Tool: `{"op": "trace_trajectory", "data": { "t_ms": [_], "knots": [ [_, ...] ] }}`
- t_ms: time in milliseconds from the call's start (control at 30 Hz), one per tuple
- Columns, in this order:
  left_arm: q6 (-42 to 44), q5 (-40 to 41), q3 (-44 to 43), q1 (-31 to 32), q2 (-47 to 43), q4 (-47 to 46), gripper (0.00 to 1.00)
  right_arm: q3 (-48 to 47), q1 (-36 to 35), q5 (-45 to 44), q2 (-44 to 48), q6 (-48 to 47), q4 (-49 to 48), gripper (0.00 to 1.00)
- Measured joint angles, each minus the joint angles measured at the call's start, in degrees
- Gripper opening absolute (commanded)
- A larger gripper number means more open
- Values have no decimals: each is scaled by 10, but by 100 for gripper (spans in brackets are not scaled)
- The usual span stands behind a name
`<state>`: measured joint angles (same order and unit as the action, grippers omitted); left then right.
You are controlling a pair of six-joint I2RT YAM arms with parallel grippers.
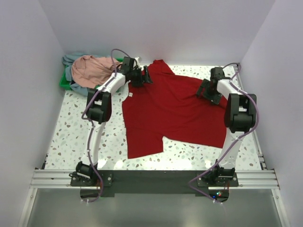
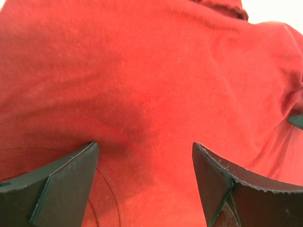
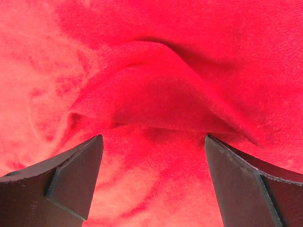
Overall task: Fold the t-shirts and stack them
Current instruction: Fold the tshirt
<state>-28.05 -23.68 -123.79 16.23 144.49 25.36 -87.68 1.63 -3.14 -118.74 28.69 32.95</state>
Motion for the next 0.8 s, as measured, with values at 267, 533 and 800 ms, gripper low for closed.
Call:
{"op": "trace_trajectory", "data": {
  "t_ms": [267, 533, 800],
  "knots": [
    [9, 3, 74, -3, -48, -48, 86, 7, -3, 18, 31, -28, 10, 91],
    [12, 19, 211, 5, -205, -54, 86, 104, -20, 28, 149, -43, 10, 91],
    [-3, 22, 398, 16, -281, -66, 86, 198, -31, 48, 156, -30, 0, 89]
  ]
}}
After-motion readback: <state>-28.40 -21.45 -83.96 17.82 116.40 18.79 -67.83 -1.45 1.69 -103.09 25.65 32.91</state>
